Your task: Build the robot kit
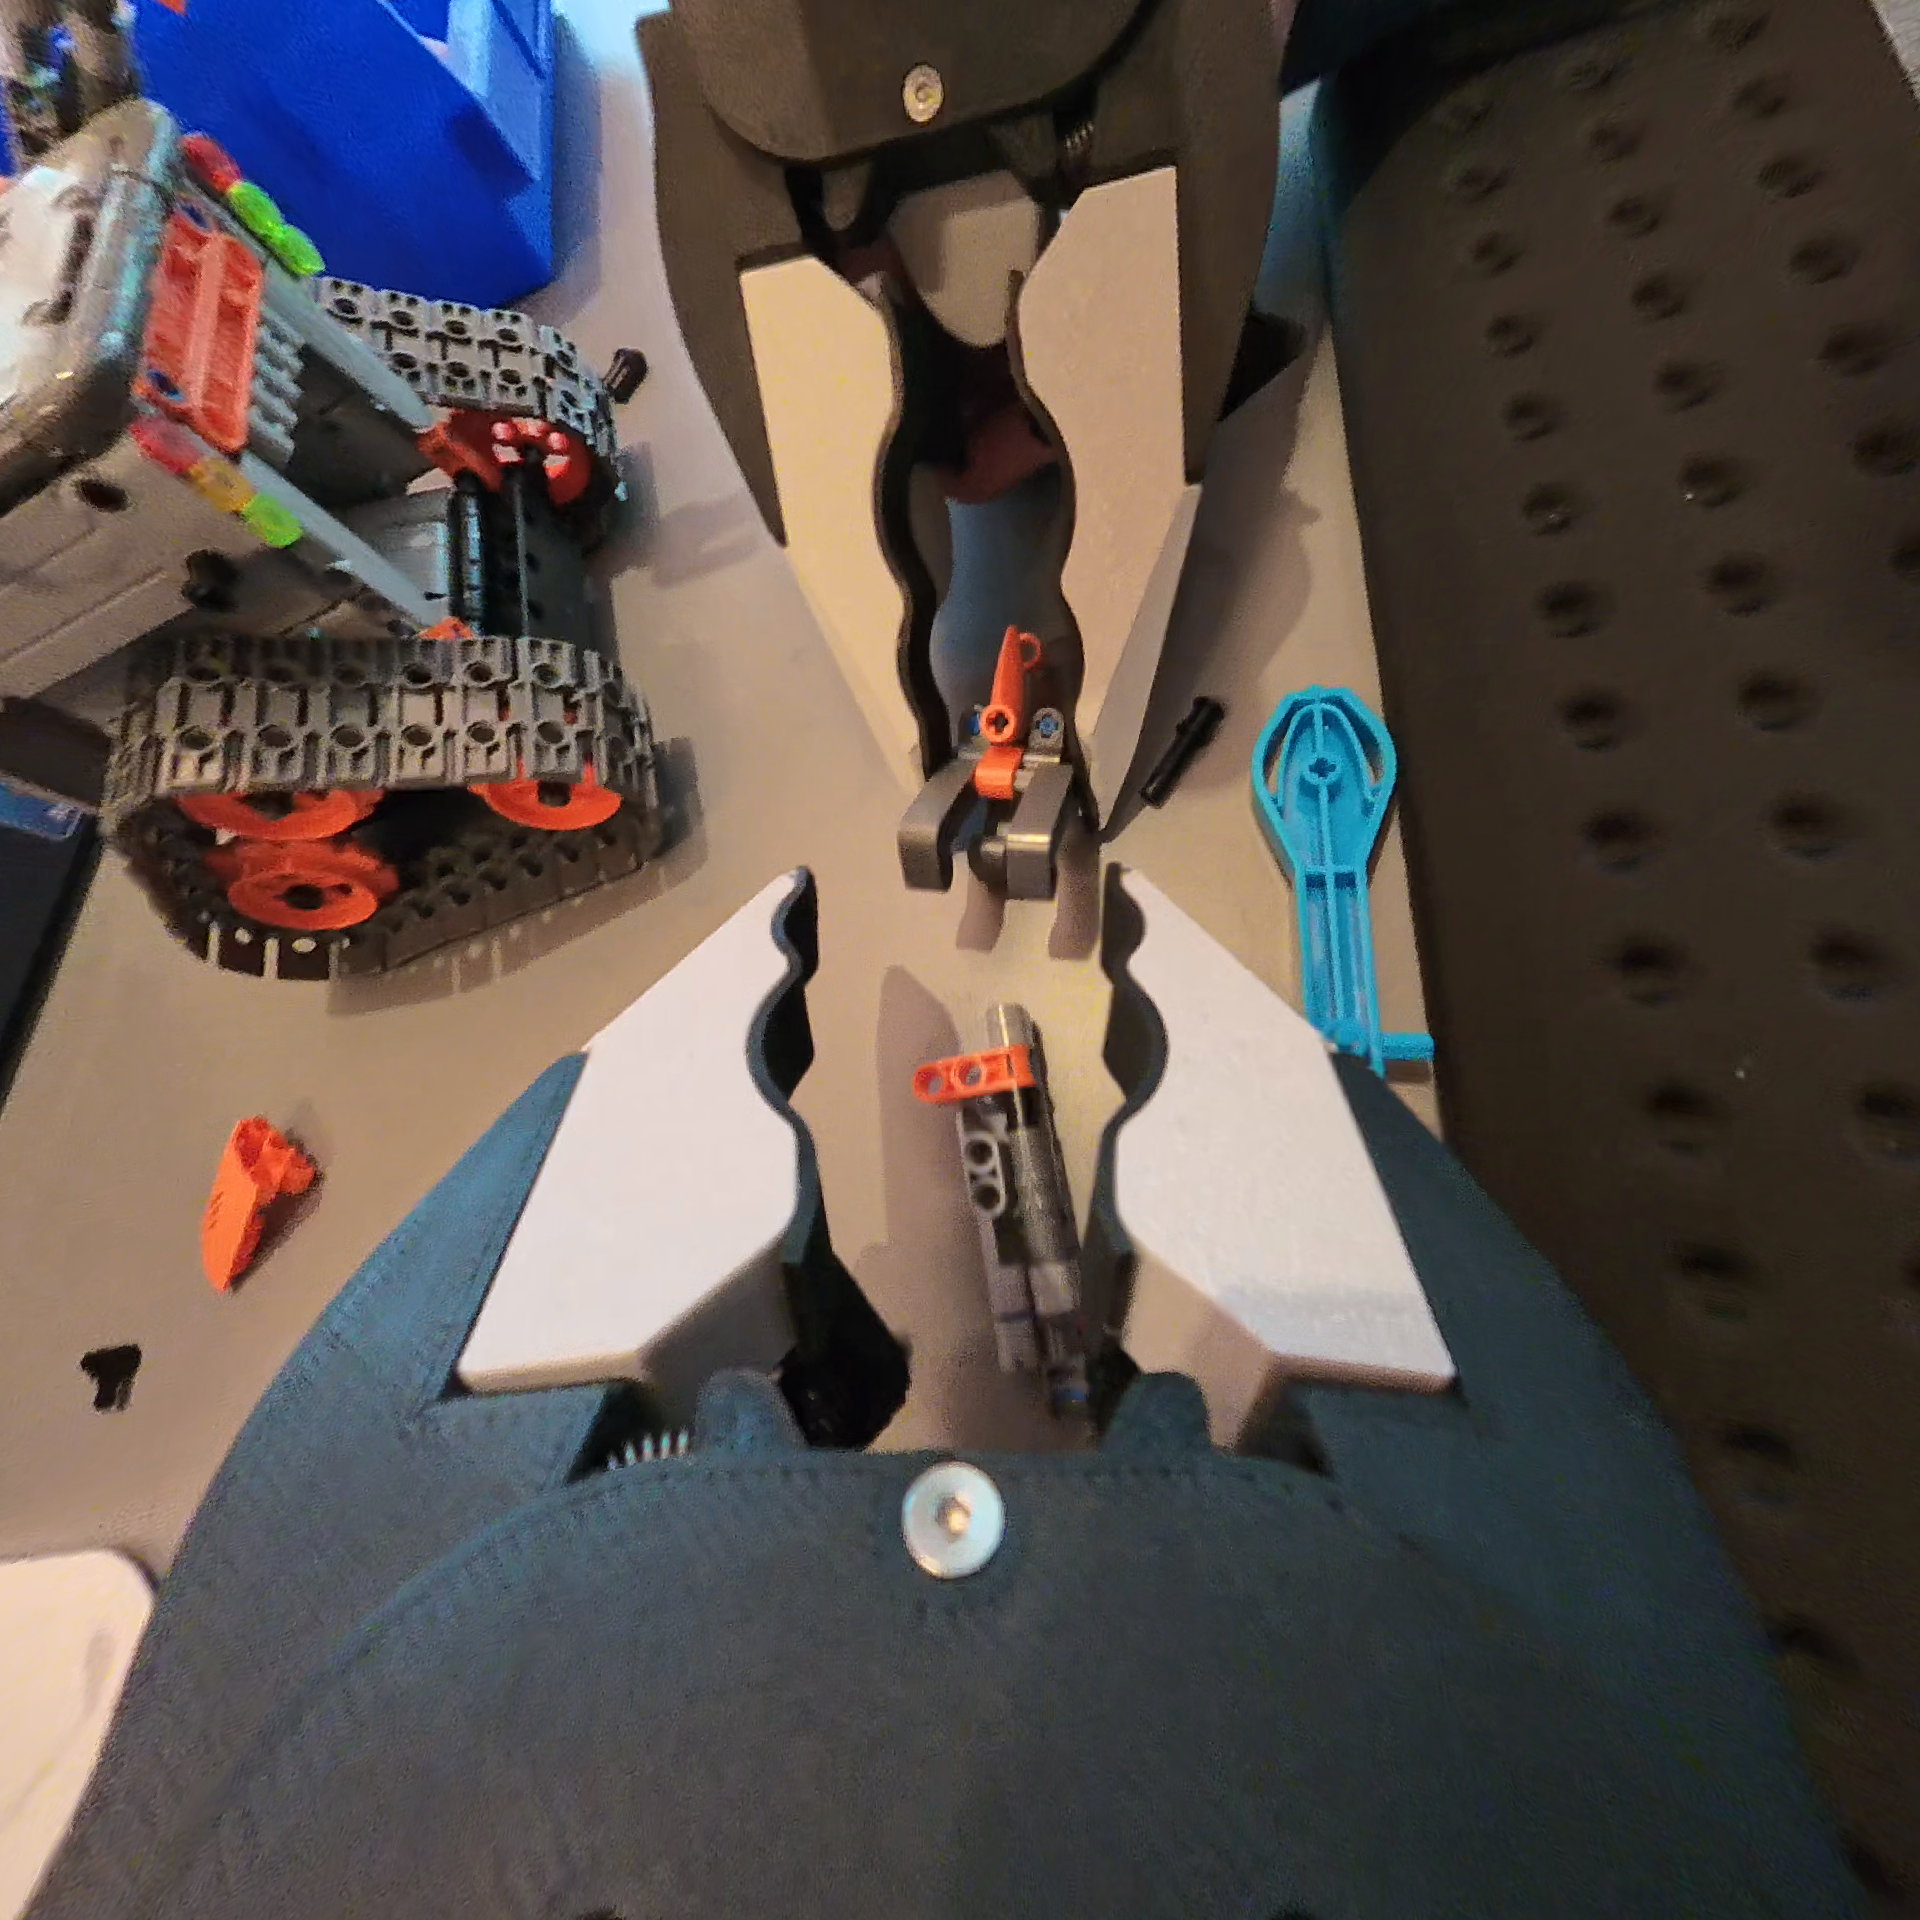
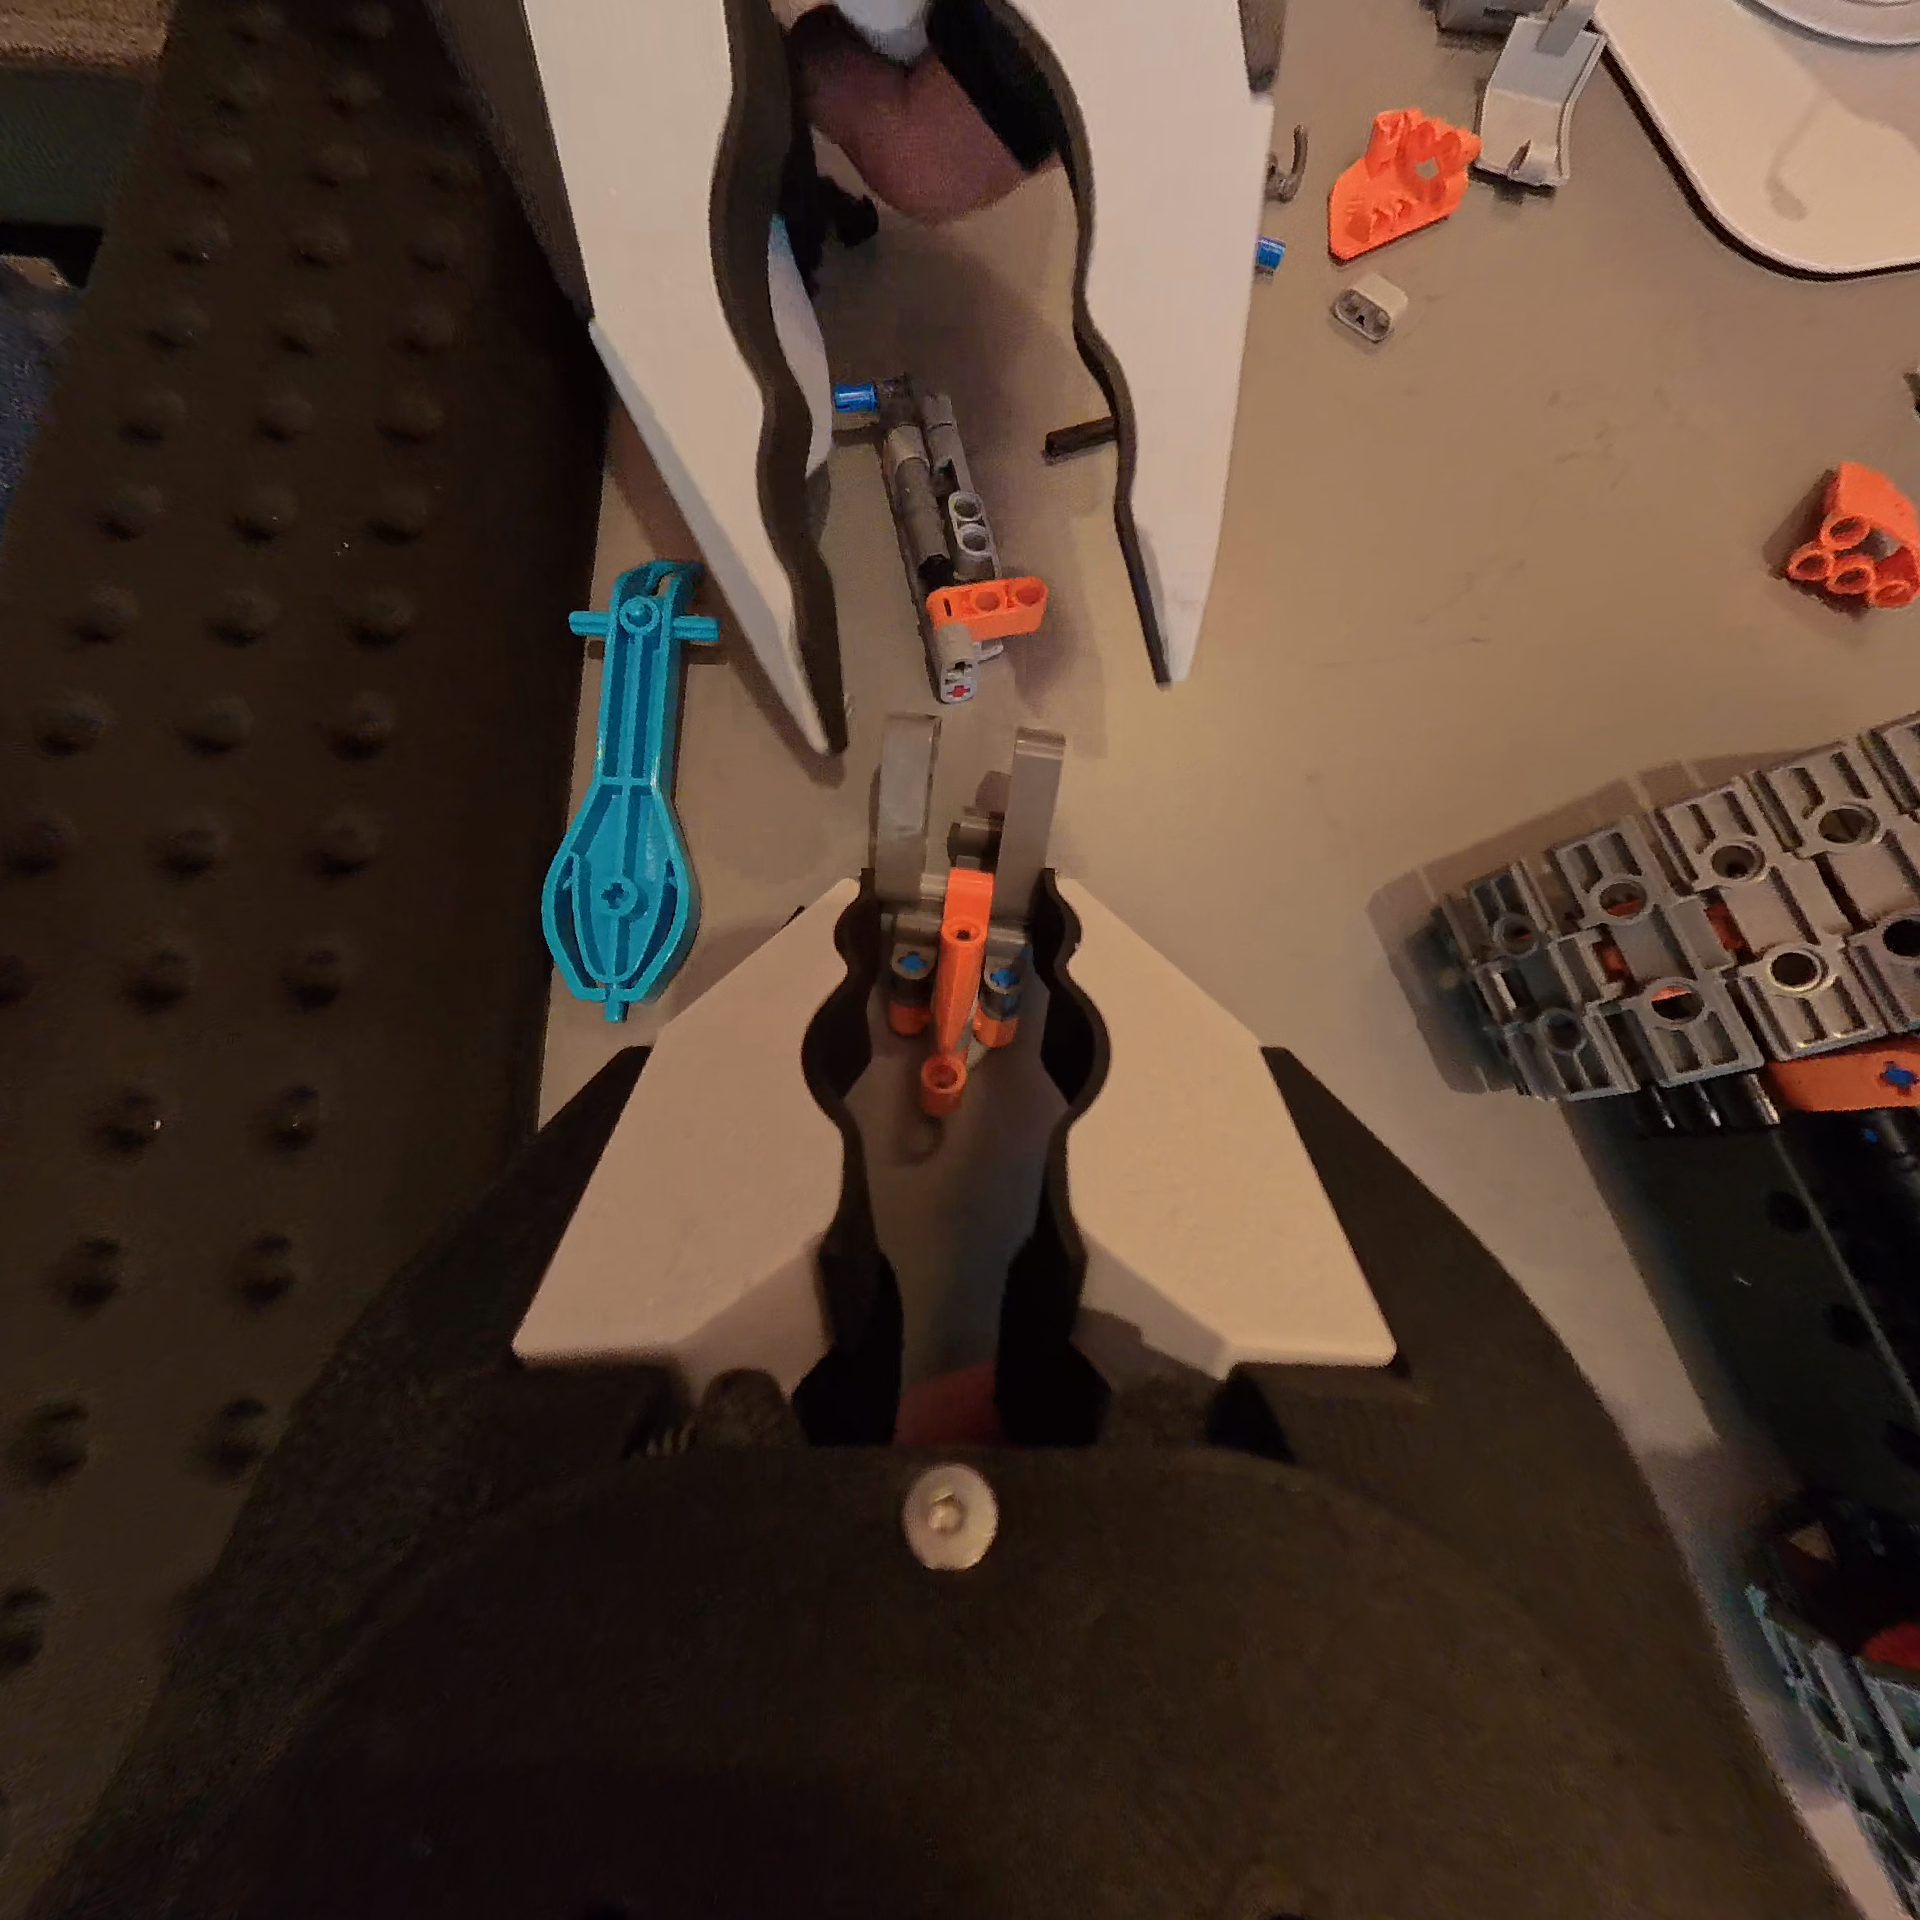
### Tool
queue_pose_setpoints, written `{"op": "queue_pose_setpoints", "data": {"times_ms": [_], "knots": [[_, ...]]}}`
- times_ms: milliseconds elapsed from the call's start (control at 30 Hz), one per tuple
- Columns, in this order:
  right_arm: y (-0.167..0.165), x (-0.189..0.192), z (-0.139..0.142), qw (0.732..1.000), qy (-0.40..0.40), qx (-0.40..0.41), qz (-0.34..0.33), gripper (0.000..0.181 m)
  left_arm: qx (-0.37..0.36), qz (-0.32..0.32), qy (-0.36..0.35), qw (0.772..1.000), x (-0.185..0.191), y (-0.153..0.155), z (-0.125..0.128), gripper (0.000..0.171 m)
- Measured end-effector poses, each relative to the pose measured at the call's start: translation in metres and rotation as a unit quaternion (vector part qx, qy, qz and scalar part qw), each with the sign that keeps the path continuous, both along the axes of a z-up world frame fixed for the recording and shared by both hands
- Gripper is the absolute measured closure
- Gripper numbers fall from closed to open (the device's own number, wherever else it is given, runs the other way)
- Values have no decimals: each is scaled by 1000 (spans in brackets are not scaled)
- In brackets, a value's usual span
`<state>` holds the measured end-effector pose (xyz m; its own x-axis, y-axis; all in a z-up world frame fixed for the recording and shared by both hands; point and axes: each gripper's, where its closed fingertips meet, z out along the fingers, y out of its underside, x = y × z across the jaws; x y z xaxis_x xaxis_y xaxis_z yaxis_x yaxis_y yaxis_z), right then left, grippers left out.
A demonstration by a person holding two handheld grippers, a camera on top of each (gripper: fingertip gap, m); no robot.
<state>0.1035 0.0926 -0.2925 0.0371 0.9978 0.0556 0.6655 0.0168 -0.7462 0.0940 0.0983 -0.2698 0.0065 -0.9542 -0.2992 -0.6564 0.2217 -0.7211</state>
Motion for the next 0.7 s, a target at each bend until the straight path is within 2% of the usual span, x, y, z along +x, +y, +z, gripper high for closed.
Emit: {"op": "queue_pose_setpoints", "data": {"times_ms": [67, 233, 500, 700], "knots": [[0, 0, 0, 1000, 0, 3, 2, 154, 0, -11, 11, 1000, 10, 0, -5, 120], [1, 0, 0, 1000, -1, 17, 5, 157, -16, -21, 21, 999, 17, -1, -14, 142], [2, 0, 0, 1000, -11, 25, 5, 158, -34, -21, 23, 999, 18, 0, -16, 146], [1, 1, 2, 1000, -3, 9, 7, 158, -27, -13, 18, 999, 18, 0, -15, 141]]}}
